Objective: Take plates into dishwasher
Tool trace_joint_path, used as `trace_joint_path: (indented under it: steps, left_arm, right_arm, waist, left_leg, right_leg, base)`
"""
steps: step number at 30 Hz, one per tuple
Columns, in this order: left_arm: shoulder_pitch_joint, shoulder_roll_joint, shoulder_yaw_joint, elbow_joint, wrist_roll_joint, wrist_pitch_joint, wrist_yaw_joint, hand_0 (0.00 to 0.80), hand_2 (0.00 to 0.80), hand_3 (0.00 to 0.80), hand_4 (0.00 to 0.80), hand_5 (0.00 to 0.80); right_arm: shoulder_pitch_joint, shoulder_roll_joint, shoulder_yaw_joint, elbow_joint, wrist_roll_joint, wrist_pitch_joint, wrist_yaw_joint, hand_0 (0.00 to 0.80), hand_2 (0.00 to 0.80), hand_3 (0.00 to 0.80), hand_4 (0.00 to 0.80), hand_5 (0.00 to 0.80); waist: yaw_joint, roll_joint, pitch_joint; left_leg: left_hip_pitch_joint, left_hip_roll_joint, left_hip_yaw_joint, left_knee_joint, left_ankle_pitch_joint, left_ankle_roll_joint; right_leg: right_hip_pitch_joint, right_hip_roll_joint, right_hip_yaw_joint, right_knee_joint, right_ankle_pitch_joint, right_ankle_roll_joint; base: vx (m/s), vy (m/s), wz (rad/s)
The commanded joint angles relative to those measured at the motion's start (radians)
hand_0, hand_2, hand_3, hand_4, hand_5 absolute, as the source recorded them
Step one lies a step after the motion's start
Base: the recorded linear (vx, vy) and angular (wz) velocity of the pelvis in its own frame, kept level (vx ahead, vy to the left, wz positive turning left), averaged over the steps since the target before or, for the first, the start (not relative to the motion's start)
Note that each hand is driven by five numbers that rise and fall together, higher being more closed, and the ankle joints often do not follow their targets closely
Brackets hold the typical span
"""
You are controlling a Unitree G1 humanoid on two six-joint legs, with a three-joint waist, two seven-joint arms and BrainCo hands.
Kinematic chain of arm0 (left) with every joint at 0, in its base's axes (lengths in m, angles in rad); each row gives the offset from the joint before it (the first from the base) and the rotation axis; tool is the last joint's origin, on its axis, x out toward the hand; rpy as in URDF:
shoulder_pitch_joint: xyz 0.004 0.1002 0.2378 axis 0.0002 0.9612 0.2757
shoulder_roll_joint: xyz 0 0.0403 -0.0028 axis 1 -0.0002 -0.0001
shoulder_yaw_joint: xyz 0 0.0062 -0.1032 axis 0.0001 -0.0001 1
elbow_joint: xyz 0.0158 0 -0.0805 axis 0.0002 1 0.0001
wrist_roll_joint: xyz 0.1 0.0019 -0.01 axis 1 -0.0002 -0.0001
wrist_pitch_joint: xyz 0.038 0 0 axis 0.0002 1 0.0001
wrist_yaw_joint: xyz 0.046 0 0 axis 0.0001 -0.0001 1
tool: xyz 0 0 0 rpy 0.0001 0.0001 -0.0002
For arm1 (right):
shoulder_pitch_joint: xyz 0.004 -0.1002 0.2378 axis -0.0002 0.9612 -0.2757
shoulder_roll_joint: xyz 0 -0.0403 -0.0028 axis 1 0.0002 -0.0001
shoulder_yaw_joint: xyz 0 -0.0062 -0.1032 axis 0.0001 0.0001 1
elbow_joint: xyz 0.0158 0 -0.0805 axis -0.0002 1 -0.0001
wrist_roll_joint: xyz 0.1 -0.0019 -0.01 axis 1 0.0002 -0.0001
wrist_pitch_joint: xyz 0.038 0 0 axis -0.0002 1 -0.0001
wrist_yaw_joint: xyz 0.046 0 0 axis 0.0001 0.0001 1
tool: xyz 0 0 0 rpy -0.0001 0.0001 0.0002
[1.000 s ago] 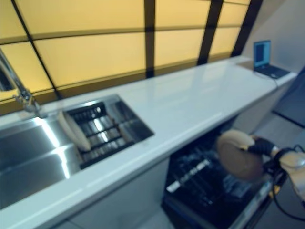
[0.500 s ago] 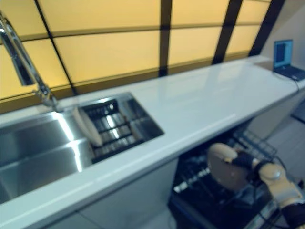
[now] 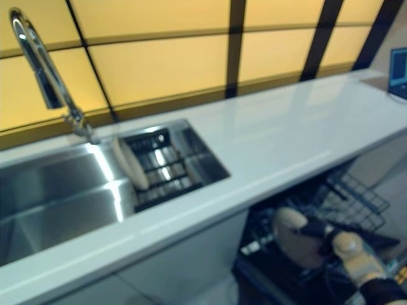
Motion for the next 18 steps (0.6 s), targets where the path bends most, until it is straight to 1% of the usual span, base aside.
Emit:
trace_joint_path:
  steps: [1,11,18]
  left_arm:
    - [-0.042,0.014,0.018,0.007,-0.044,-0.030,-0.010,0.000,0.000,0.000,0.000,0.000]
    - [-0.069,0.009,-0.016,0.004,-0.064,-0.040,-0.015,0.000,0.000,0.000,0.000,0.000]
    - [-0.069,0.018,-0.014,0.012,-0.056,-0.047,-0.016,0.000,0.000,0.000,0.000,0.000]
  right_arm:
    - [-0.037,0.032,0.026,0.011,-0.043,-0.046,-0.035,0.800,0.800,0.800,0.800,0.800]
    - [-0.091,0.090,0.098,0.197,-0.088,-0.066,-0.067,0.800,0.800,0.800,0.800,0.800]
    - [-0.099,0.115,0.100,0.285,-0.065,-0.070,-0.094,0.800,0.800,0.800,0.800,0.800]
  waist:
    - [0.036,-0.016,-0.025]
    - [0.063,0.002,-0.016]
    - [0.076,0.009,-0.009]
  left_leg:
    - [0.052,0.021,0.000,-0.002,-0.074,-0.054]
    - [0.040,0.013,-0.021,-0.002,-0.066,-0.052]
    - [0.037,0.010,-0.029,-0.002,-0.063,-0.052]
  right_leg:
    - [-0.095,-0.082,-0.015,0.002,0.120,0.142]
    - [-0.098,-0.091,-0.033,0.002,0.119,0.142]
    - [-0.097,-0.095,-0.041,0.002,0.120,0.142]
  base:
    - [-0.059,-0.012,0.06]
    - [-0.030,-0.009,0.06]
    - [-0.011,-0.003,0.02]
